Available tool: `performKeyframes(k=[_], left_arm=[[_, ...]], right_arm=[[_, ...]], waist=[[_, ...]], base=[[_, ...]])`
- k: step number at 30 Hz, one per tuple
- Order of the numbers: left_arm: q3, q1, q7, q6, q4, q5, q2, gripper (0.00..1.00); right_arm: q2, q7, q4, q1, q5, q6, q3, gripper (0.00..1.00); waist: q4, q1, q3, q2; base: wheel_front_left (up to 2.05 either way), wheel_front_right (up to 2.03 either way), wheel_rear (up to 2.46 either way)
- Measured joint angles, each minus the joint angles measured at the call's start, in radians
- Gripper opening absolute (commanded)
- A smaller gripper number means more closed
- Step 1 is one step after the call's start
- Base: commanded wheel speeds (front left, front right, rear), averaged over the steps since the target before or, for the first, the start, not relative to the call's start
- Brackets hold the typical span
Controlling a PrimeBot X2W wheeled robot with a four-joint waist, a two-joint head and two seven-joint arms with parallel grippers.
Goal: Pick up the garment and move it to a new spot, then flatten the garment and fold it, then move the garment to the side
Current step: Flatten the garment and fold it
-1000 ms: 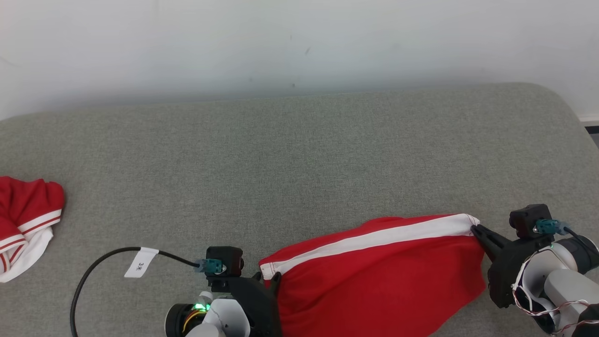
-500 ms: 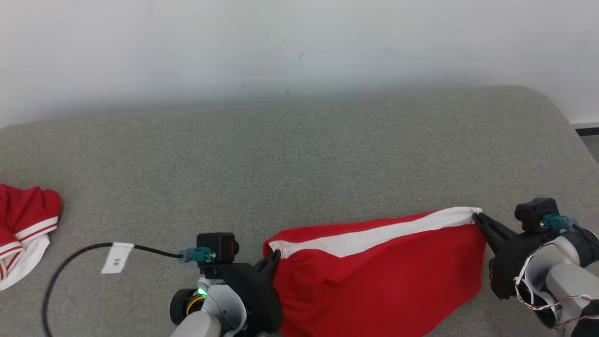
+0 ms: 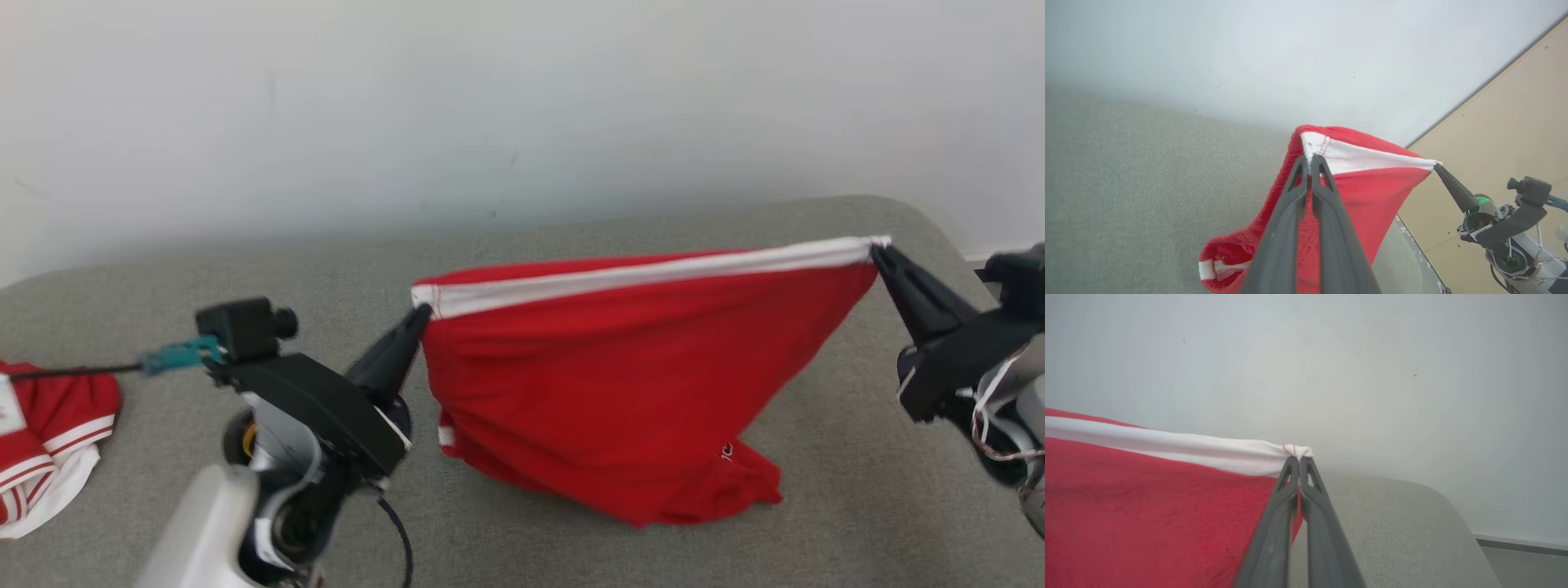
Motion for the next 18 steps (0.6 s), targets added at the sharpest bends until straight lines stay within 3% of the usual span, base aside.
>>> performKeyframes(k=[6,18], left_arm=[[0.072,-0.067,0.08,0.011,-0.112,-0.084,0.055,0.0],[0.104,-0.218,0.166,0.04,-0.301,-0.18,0.035,0.0]], right_arm=[[-0.042,0.036,-0.129,-0.057,0.077,0.0,-0.061,0.0],[-0.142,0.072,-0.302,-0.116,0.148,0.0,-0.189,0.0]], waist=[[-0.02,0.0,-0.024,0.0],[-0.029,0.0,-0.061,0.0]], base=[[0.0,0.0,0.0],[0.0,0.0,0.0]])
